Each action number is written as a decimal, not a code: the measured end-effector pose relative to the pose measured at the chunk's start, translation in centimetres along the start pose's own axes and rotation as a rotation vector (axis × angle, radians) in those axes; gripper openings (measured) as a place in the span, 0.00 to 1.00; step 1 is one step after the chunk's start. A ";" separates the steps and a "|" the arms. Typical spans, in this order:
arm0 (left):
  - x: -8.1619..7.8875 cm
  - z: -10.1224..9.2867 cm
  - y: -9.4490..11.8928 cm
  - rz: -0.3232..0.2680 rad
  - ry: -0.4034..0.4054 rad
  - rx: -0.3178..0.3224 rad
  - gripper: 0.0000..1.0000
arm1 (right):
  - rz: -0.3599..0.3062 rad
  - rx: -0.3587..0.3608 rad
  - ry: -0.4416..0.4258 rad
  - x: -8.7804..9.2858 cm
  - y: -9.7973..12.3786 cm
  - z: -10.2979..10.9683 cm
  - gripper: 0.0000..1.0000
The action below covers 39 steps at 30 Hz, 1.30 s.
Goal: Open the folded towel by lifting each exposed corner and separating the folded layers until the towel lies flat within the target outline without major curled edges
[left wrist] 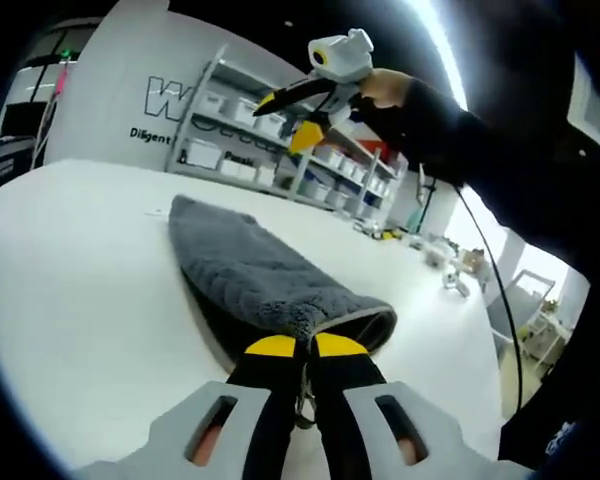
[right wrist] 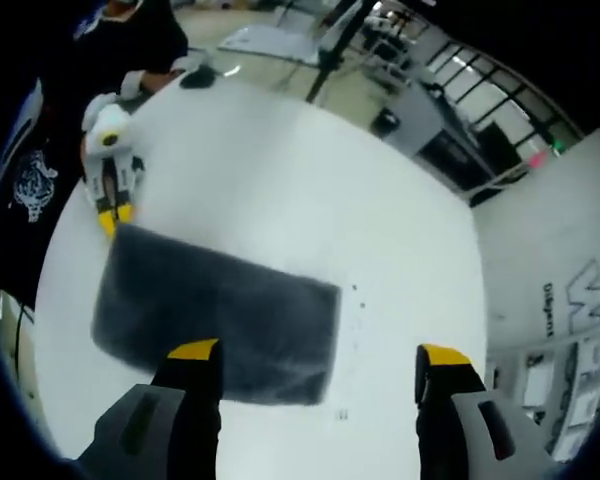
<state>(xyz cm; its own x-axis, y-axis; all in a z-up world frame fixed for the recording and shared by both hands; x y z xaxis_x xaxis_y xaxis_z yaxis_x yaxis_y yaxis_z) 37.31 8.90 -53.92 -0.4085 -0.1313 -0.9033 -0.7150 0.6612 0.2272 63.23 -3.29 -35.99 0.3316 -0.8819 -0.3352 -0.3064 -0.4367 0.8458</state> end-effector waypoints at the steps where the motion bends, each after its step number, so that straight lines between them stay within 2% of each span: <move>1: 0.0 0.0 0.0 0.002 -0.001 0.001 0.02 | 0.002 -0.004 0.000 -0.2 -0.2 0.5 0.79; 3: 0.1 0.1 0.0 0.005 0.001 0.004 0.02 | 0.006 -0.011 -0.004 -0.6 -0.6 0.9 0.79; 15: 0.1 0.1 0.0 0.007 0.004 0.015 0.02 | 0.006 -0.017 -0.008 -2.4 -2.1 0.2 0.76; 18: 0.2 0.1 0.0 0.009 0.005 0.017 0.02 | 0.010 -0.039 -0.001 -2.7 -3.0 0.5 0.76; 20: 0.2 0.1 0.0 0.012 0.004 0.019 0.02 | 0.022 -0.044 0.003 -2.7 -3.4 0.5 0.76; 22: 0.3 0.1 0.0 0.017 0.001 0.020 0.02 | 0.024 -0.052 -0.002 -2.7 -3.2 -0.5 0.76; 27: 0.2 0.1 0.0 0.028 -0.010 0.018 0.02 | 0.038 -0.074 -0.035 -2.2 -3.3 -1.3 0.66; 29: 0.2 0.2 -0.1 0.025 -0.011 0.016 0.02 | 0.053 -0.103 -0.066 -1.8 -3.5 -1.1 0.66; 34: 0.2 0.1 -0.2 0.022 -0.006 0.013 0.02 | 0.096 -0.129 -0.046 -1.2 -5.1 -0.5 0.66; 39: 0.3 0.3 -0.1 0.030 -0.012 0.013 0.02 | 0.081 -0.127 -0.068 -1.3 -6.3 -0.7 0.62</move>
Point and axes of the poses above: the point that each gripper's makers call its tool centre point, and the gripper's own axes: y roughly backward along the fingers, z roughly to its left, x roughly out of its underside, the point moved 8 cm from there along y, roughly backward along the fingers, and after that the axes turned 1 degree about x, right-handed, at the moved point
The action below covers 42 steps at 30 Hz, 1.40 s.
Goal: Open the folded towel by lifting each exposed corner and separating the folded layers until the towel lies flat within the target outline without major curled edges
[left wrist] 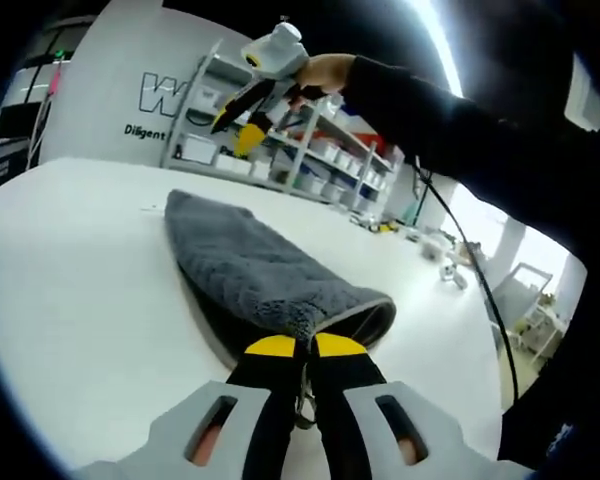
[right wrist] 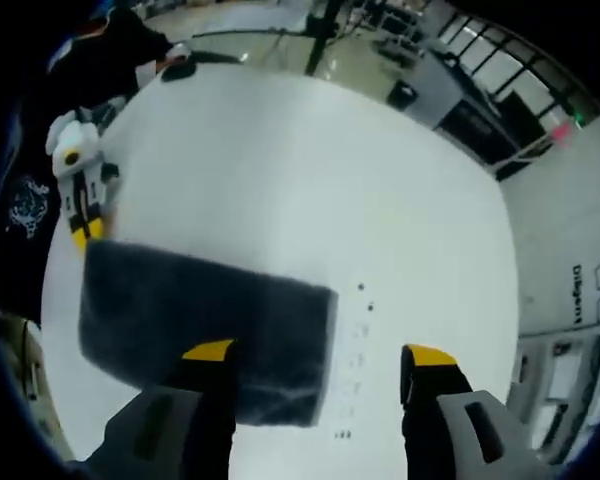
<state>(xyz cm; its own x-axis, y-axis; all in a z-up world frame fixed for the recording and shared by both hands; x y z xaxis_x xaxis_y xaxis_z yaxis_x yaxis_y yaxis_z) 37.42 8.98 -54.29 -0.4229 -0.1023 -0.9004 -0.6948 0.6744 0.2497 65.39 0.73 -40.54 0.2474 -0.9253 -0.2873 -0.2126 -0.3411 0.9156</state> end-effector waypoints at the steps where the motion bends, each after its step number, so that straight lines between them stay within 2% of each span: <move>1: 0.0 0.1 0.0 0.000 0.000 0.000 0.02 | -0.003 0.001 -0.004 -0.1 -0.3 -0.1 0.60; 5: 0.0 0.1 0.1 0.000 0.001 0.004 0.02 | -0.009 -0.004 -0.024 -0.4 -1.3 -0.3 0.55; 6: 0.0 0.1 0.0 0.000 0.001 0.005 0.02 | -0.009 -0.011 -0.037 -0.6 -1.2 -1.1 0.54; 13: 0.3 0.1 0.0 0.002 0.005 0.008 0.02 | -0.007 -0.011 -0.044 -1.1 -2.8 -1.7 0.53; 22: 0.4 0.0 0.0 -0.004 0.009 0.009 0.02 | 0.028 -0.026 -0.021 -0.7 -4.1 -1.8 0.51; 28: 0.4 -0.1 0.1 -0.003 0.007 0.009 0.02 | 0.013 -0.019 -0.024 -1.1 -4.4 -2.3 0.48; 35: 0.6 -0.2 0.1 0.003 0.001 0.005 0.02 | 0.014 -0.042 -0.056 -1.1 -6.1 -3.0 0.43; 42: 0.6 -0.1 0.2 0.007 0.000 0.004 0.02 | 0.014 -0.046 -0.051 -1.0 -7.4 -3.8 0.41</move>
Point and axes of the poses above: the point that each gripper's makers call its tool centre point, and the gripper's own axes: y roughly backward along the fingers, z roughly to its left, x roughly out of its underside, the point moved 8 cm from there along y, roughly backward along the fingers, and after that the axes turned 1 degree about x, right-handed, at the moved point
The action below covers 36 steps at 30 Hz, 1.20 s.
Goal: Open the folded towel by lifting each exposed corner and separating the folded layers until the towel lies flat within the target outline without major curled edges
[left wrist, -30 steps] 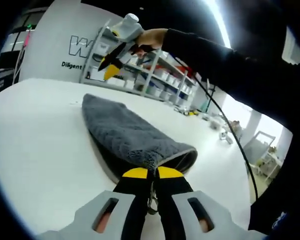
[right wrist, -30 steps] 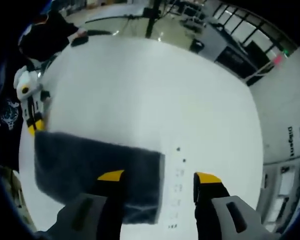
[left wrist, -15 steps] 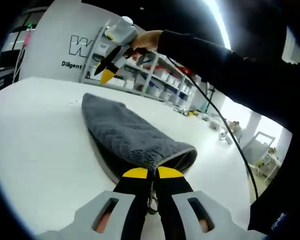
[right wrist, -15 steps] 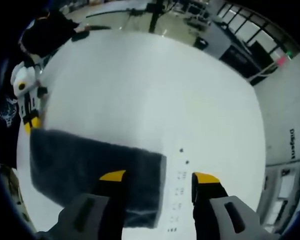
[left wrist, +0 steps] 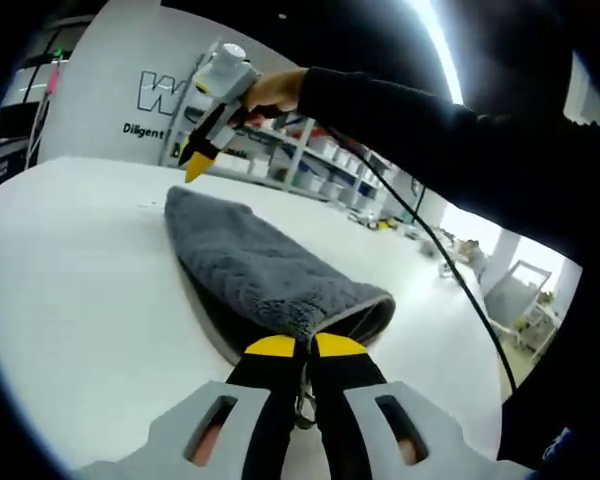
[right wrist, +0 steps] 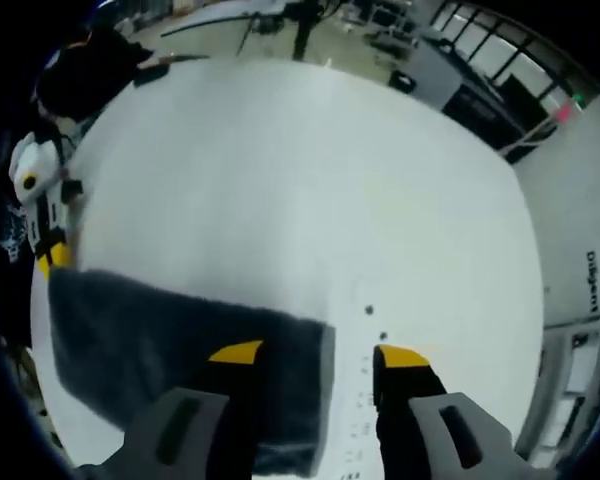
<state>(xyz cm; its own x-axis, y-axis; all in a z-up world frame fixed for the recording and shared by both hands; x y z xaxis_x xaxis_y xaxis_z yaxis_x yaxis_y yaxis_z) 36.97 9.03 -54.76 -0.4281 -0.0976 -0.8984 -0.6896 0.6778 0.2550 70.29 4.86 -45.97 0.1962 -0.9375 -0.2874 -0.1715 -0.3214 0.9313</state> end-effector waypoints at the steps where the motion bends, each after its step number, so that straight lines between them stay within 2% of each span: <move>1: 0.0 0.0 0.0 0.001 0.001 0.000 0.02 | 0.001 0.001 0.003 0.0 -0.1 -0.1 0.40; 13: 0.0 0.1 -0.2 0.000 0.008 0.011 0.02 | 0.023 -0.017 0.012 0.1 -1.8 0.2 0.33; 22: 0.0 0.2 -0.2 -0.003 0.012 0.018 0.02 | 0.038 -0.019 0.015 0.0 -2.5 1.1 0.33; 36: 0.1 0.2 -0.1 -0.001 0.002 0.020 0.02 | 0.046 -0.020 0.009 0.0 -3.5 2.0 0.27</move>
Point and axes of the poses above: the point that each gripper's makers call its tool centre point, and the gripper's own axes: y roughly backward along the fingers, z roughly to its left, x roughly out of its underside, the point moved 8 cm from there along y, roughly backward along the fingers, and after that the axes turned 1 degree about x, right-handed, at the moved point
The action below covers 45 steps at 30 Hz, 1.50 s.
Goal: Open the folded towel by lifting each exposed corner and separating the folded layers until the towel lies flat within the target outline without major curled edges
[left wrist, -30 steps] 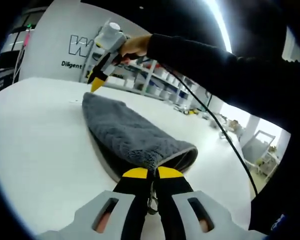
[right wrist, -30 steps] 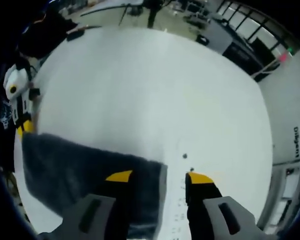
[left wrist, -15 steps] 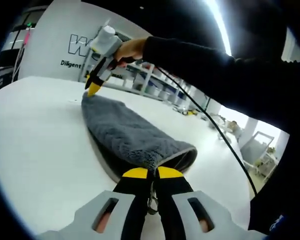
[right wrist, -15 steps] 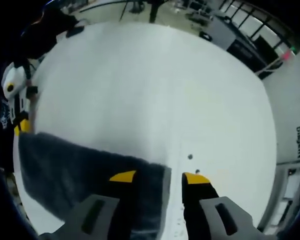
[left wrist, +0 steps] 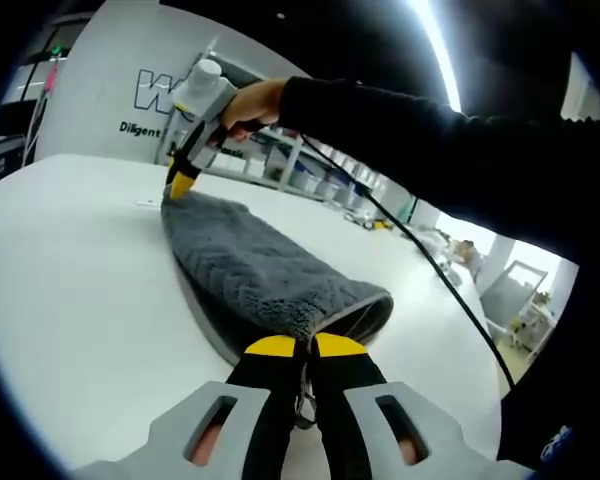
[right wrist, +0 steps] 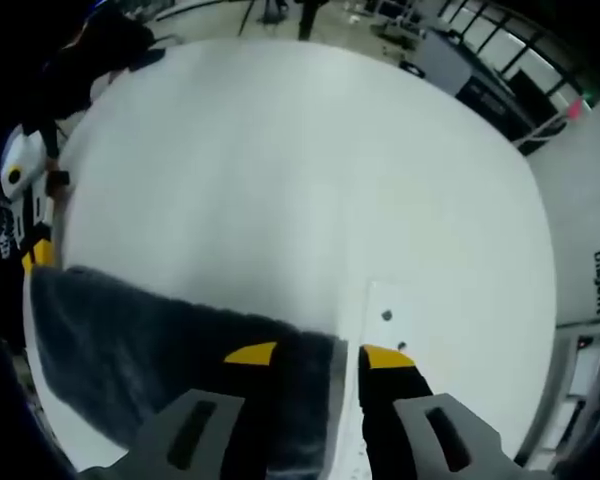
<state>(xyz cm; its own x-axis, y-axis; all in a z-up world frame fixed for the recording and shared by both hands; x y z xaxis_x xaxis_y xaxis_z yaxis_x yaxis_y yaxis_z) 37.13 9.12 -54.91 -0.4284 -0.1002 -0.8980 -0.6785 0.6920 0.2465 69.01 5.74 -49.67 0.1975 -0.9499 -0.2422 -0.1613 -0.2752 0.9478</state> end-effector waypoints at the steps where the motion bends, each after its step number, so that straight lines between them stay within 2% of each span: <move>1: 0.0 0.0 0.0 0.000 -0.001 0.001 0.02 | 0.000 0.000 0.003 0.0 -0.1 0.1 0.26; 8: -0.1 -0.2 0.1 0.002 -0.009 0.004 0.02 | 0.002 -0.006 0.006 0.2 -0.9 0.3 0.19; 12: -0.2 -0.2 0.2 -0.002 -0.006 0.005 0.02 | -0.008 0.008 0.005 0.1 -0.8 0.0 0.07; 17: -0.3 -0.2 0.2 -0.006 -0.013 0.007 0.02 | -0.006 0.019 0.003 0.0 -0.7 -0.2 0.05; 34: -0.7 -0.6 0.2 -0.043 -0.056 0.007 0.01 | -0.004 0.046 0.020 0.1 -0.7 -0.4 0.03; 45: -0.8 -0.8 0.2 -0.043 -0.067 0.005 0.01 | -0.014 0.067 0.029 0.2 -0.1 -0.7 0.03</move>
<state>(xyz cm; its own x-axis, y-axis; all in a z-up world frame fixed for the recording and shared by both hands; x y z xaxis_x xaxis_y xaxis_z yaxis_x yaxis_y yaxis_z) 36.83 8.77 -53.85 -0.3576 -0.0817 -0.9303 -0.6925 0.6915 0.2055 69.70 5.64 -49.68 0.2277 -0.9415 -0.2483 -0.2223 -0.2985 0.9282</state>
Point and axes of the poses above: the point that each gripper's makers call its tool centre point, and the gripper's own axes: y roughly backward along the fingers, z roughly to its left, x roughly out of its underside, the point moved 8 cm from there along y, roughly backward along the fingers, and after that the axes turned 1 degree about x, right-handed, at the moved point
